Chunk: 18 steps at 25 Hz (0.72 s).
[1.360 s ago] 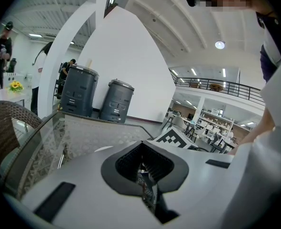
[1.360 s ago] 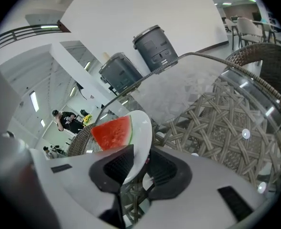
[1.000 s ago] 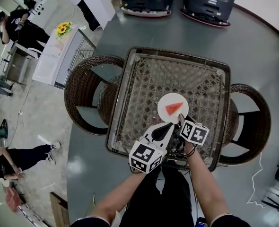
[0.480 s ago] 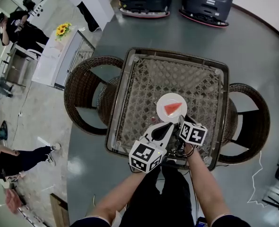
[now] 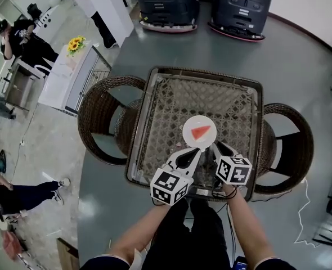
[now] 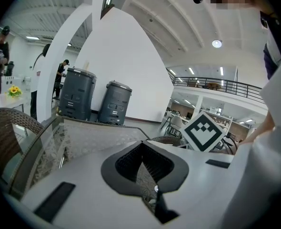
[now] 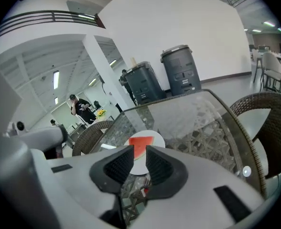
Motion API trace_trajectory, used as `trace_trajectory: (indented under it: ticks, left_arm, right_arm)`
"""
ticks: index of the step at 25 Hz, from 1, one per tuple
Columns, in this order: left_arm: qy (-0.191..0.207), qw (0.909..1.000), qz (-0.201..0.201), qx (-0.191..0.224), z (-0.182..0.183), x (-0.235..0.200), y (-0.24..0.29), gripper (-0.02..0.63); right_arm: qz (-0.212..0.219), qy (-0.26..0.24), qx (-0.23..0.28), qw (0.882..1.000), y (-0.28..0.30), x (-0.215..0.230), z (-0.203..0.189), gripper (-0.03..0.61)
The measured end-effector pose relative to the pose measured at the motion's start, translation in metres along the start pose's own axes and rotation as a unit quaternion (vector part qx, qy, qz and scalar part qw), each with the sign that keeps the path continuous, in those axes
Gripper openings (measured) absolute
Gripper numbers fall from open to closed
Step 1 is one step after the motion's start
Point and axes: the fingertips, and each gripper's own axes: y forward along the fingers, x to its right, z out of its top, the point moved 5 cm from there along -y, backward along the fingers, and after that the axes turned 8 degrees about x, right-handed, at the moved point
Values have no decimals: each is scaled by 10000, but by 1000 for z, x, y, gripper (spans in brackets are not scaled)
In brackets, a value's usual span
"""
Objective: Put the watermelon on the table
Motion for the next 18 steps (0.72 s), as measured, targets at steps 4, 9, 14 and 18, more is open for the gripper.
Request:
trace_trajectory:
  ticks: [4,9,14,18]
  left_arm:
    - [0,10000,-3,-30,7,6,-6,5]
    - [7,10000,-97,13,16,15,-13,5]
    - [71,9995,-259,145,25,28,-23,5]
    - [180,9990,-378,127,33,39,-30,5]
  right_arm:
    - [162,-162,215,9995,-23,-13,18,40]
    - [358,-309,418,9980,-46,-26,32,35]
    - [510,-545,606,9954,-71,-42,42,5]
    - [748,-643,717,9925,-88,-59,52,5]
